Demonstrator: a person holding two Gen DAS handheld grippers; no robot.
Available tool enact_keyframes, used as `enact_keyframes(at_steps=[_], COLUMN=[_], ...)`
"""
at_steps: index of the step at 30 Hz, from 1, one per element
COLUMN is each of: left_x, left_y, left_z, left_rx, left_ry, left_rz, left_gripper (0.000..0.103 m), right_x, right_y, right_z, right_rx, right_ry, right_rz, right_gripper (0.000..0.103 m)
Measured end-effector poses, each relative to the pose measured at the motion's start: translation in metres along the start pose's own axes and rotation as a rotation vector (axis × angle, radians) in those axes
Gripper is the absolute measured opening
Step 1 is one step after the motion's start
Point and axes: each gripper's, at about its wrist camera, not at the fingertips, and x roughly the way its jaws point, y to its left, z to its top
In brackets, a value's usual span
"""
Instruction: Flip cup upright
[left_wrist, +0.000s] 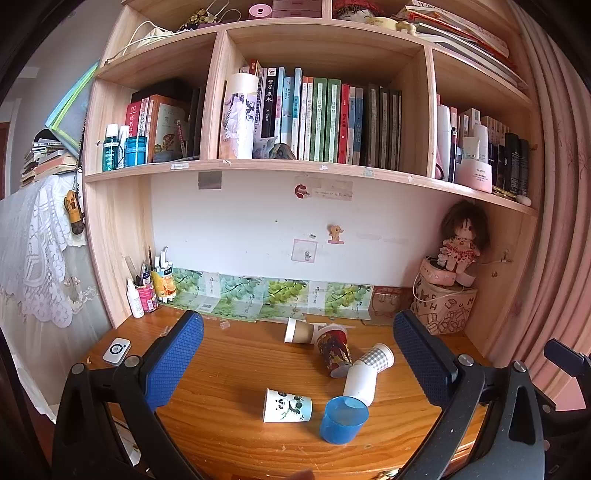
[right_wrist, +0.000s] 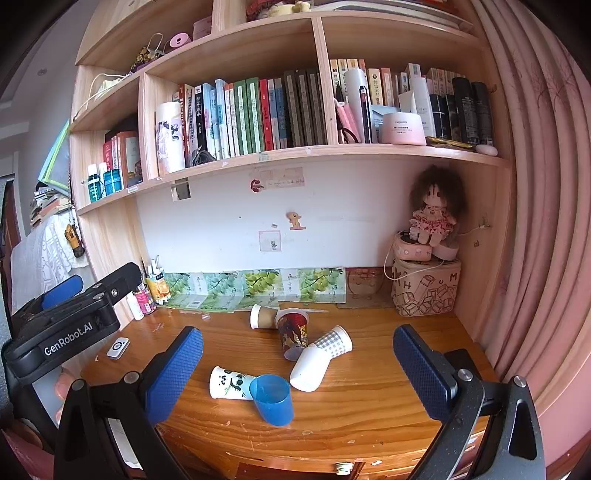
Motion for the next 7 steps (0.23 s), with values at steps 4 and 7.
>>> enact_keyframes(at_steps=[4, 7], left_x=[0.0001, 0.0001], left_y=[0.0001, -0.0004], left_z=[0.0003, 0.0002], left_rx=[-0.001, -0.001], left_ry=[0.003, 0.007], left_rz=[-0.001, -0.003], left_gripper=[0.103, 0.103], right_x=[0.0004, 0.0013], right_y=[0.0008, 0.0015], right_z=[-0.0011, -0.0034], right_rx=[0.001, 0.007], right_ry=[0.005, 0.011], right_rz=[0.002, 0.005], right_gripper=[0.103, 0.103])
